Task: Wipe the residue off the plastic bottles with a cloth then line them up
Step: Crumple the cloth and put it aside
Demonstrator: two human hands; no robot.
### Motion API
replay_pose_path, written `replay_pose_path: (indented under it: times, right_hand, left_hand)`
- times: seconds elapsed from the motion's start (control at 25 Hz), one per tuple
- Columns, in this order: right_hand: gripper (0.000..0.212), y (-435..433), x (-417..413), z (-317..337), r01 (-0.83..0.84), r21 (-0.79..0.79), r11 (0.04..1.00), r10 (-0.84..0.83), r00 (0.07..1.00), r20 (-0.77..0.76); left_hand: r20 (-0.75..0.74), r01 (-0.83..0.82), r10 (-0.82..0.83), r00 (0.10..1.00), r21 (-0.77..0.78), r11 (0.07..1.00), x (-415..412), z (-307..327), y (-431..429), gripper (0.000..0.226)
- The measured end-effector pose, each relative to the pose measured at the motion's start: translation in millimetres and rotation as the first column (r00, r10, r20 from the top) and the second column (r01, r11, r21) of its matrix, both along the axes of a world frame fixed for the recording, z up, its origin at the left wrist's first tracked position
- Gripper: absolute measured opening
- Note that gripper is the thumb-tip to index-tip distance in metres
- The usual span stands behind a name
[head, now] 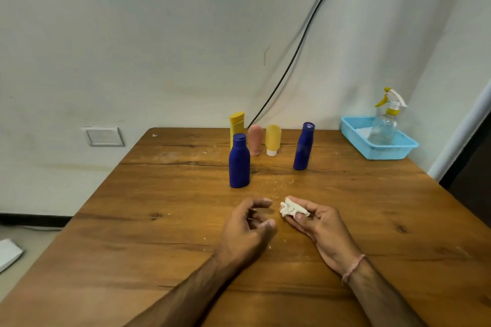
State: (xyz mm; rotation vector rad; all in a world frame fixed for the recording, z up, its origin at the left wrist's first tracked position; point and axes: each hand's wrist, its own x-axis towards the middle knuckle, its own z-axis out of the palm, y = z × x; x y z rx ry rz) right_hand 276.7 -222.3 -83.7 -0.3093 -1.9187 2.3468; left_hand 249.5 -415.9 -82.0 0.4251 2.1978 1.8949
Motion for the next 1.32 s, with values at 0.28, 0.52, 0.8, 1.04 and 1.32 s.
replay_pose_path:
  times: [0.28,0.52,0.8,1.04,1.32]
  right_hand:
    - [0.029,-14,6,-7,0.205,0.365,0.908,-0.154,0.974,-0.164]
    - [0.027,3,15,0,0.173,0.072,0.982,-0.165,0.981,-0.106]
    - [0.021,27,25,3,0.184,0.108,0.977,-0.173,0.980,-0.102]
    - [0.038,0,25,9,0.080,0.251,0.965,-0.020,0.972,-0.233]
    - [0.024,-82,1,21,-0.036,0.359,0.933,0.164,0.928,-0.333]
  left_hand:
    - [-0.039,-0.073,0.074,0.996,0.041,0.997,-4,-6,40,0.029]
    - [-0.034,-0.083,0.084,0.996,0.043,0.996,-14,-10,59,0.023]
    - [-0.042,0.023,-0.019,0.999,0.089,0.996,-7,-10,80,0.034]
    - [0.193,-0.123,0.059,0.979,0.334,0.934,-1,1,48,0.023]
    - [0.000,-0.285,0.300,0.954,0.317,0.905,34,18,-46,0.029]
